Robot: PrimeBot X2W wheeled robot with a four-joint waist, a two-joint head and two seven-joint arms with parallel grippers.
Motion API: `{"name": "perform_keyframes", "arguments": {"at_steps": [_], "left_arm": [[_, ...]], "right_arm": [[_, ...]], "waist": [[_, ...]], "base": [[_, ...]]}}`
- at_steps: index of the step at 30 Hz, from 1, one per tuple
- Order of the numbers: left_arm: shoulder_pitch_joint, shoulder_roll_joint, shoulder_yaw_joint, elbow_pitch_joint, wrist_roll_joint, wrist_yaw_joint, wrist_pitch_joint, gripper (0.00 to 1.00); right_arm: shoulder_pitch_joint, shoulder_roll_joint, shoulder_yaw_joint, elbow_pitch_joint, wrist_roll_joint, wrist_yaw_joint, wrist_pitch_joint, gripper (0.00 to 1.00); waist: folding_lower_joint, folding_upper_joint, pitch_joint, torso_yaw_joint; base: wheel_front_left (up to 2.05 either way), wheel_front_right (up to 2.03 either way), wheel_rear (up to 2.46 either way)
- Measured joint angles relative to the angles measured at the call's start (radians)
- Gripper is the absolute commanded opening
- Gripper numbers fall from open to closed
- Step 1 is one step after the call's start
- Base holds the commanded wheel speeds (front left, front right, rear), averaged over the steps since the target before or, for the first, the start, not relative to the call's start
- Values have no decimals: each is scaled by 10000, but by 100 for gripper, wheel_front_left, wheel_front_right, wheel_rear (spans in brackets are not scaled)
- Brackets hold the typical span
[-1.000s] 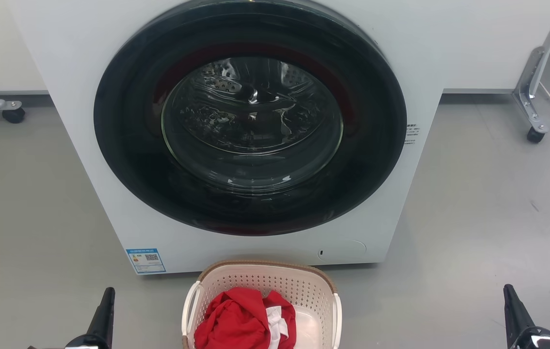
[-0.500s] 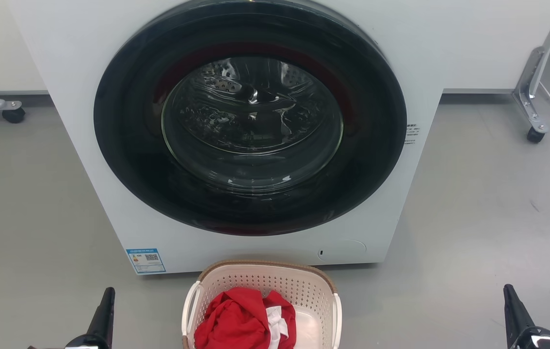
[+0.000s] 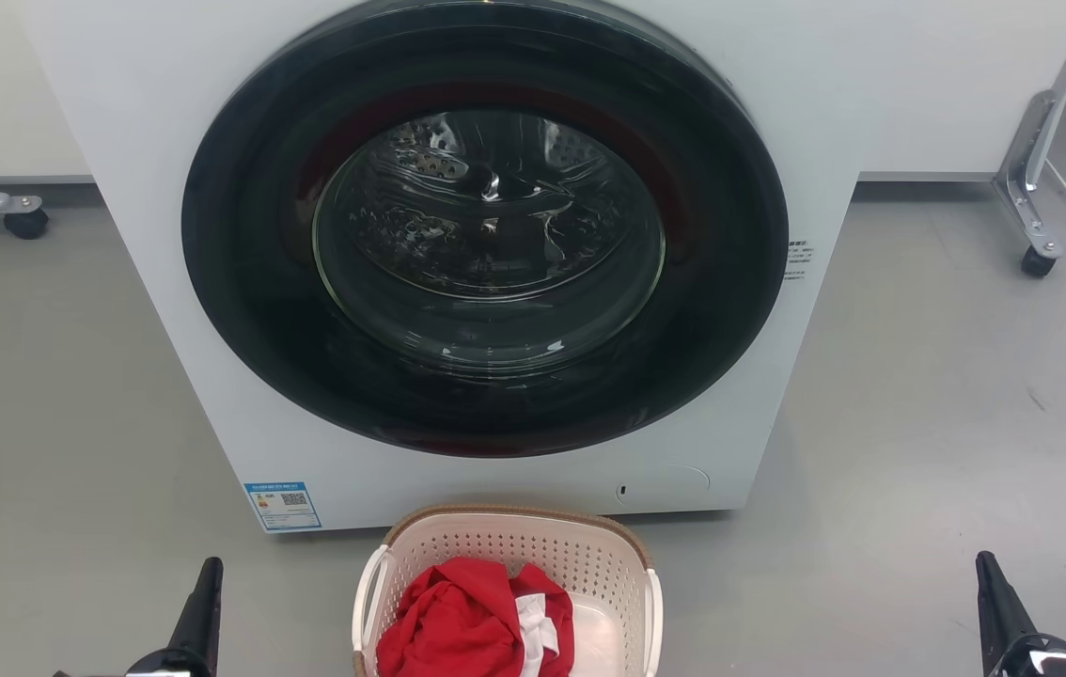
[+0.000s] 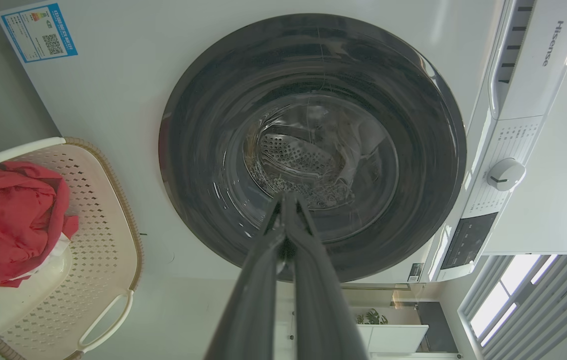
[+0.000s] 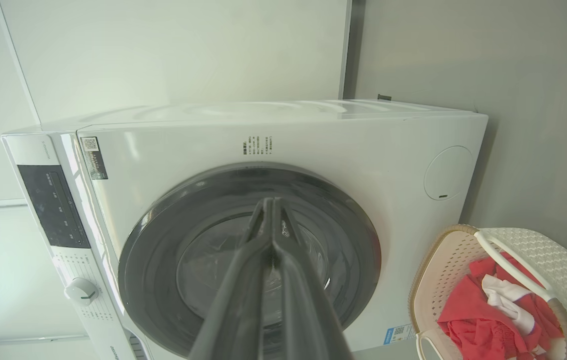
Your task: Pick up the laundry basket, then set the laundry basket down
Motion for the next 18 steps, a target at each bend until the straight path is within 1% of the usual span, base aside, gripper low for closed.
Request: {"name": "perform_keyframes", "arguments": {"at_steps": [18], "left_arm": [[0, -2, 0, 0, 0, 0, 0, 0]], "right_arm": [[0, 0, 0, -2, 0, 0, 0, 0]], "waist": [[0, 0, 0, 0]], "base": [[0, 0, 0]]}}
